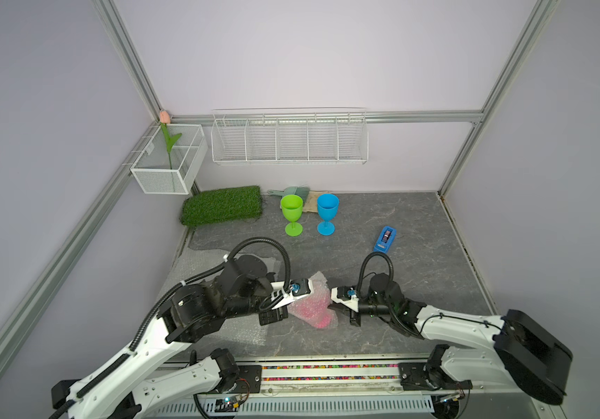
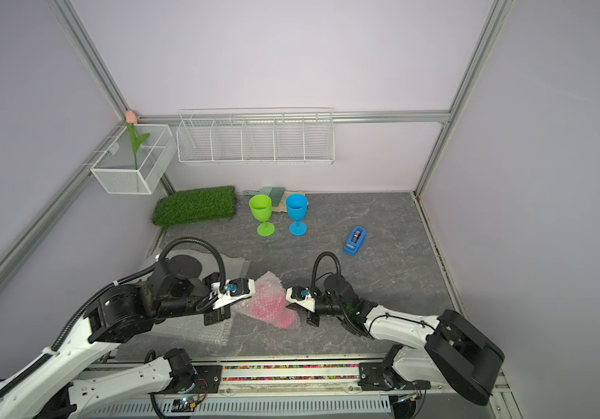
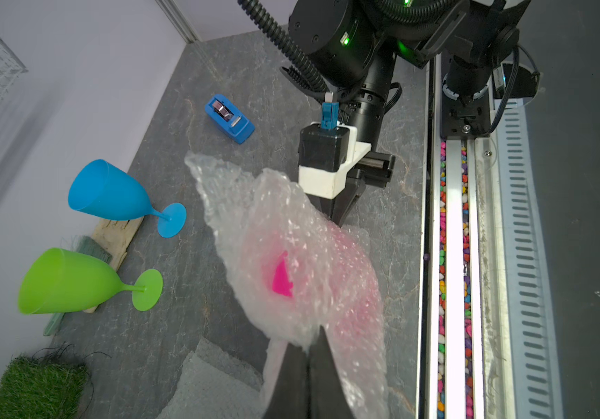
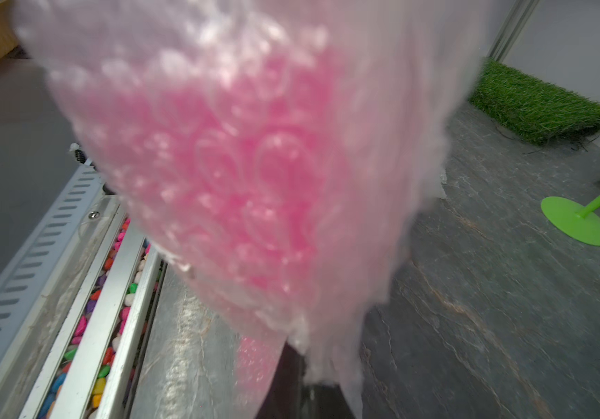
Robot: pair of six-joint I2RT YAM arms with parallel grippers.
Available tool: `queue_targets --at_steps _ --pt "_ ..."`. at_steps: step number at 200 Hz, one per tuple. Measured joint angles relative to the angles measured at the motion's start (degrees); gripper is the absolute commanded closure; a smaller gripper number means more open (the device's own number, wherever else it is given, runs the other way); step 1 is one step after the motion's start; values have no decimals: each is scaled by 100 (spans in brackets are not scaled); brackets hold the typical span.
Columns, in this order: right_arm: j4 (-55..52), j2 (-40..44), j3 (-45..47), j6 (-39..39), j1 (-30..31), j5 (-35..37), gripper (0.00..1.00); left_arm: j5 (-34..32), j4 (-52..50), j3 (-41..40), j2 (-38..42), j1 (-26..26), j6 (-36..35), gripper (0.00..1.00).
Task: Wrap wine glasses in bubble wrap
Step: Wrap the wine glass in bubble wrap.
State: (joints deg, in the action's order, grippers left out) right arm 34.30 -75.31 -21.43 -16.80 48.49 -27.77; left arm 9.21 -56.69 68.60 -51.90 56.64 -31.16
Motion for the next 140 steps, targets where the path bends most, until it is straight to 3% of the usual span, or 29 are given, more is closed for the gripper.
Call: queue_targets --at_steps 48,140 --pt "1464 -984 313 101 -101 -107 93 63 -50 254 -859 0 -55 100" --pt "1967 -1130 538 227 -341 -376 93 136 39 -140 -2468 0 85 100"
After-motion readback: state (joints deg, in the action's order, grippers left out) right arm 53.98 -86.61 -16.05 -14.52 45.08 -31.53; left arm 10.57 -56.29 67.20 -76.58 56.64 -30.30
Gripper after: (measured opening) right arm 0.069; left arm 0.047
